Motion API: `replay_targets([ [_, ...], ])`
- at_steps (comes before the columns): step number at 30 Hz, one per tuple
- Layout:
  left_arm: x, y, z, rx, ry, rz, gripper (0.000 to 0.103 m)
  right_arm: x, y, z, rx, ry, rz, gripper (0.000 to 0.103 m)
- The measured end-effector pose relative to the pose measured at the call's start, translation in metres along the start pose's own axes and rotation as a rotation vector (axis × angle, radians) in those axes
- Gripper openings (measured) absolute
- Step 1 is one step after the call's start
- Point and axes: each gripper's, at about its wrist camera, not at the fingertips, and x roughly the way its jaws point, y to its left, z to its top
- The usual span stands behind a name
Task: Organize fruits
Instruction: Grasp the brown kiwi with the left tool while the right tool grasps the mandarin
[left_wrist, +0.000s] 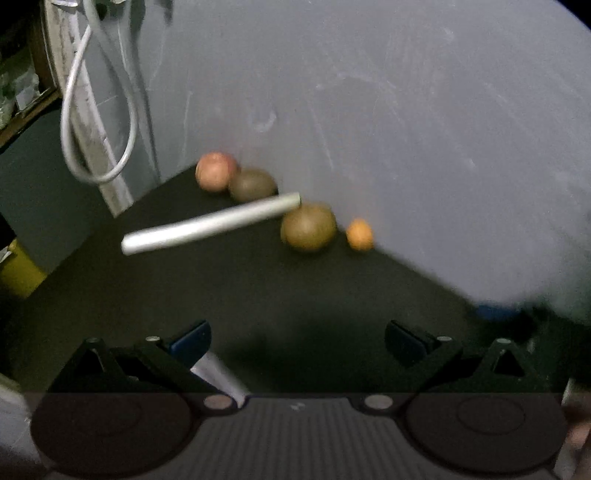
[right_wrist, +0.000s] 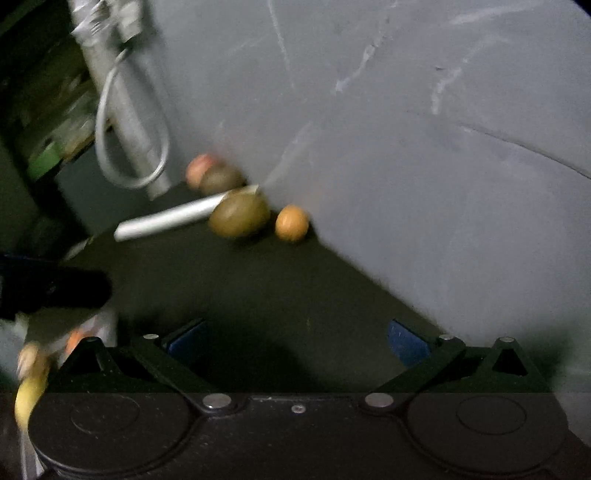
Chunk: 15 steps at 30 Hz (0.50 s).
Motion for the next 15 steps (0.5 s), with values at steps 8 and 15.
replay_targets([
  [8,0.097,0.013,0.060,-0.021,0.016,-0.054,0.102,0.059,0.024,0.020,0.036,-0.086,-0.114,0.084],
  [15,0.135,0.010,0.070,0.032,0.044,-0.086,0.102,0.096,0.022,0.032,0.086,-0.087,-0.163,0.072],
])
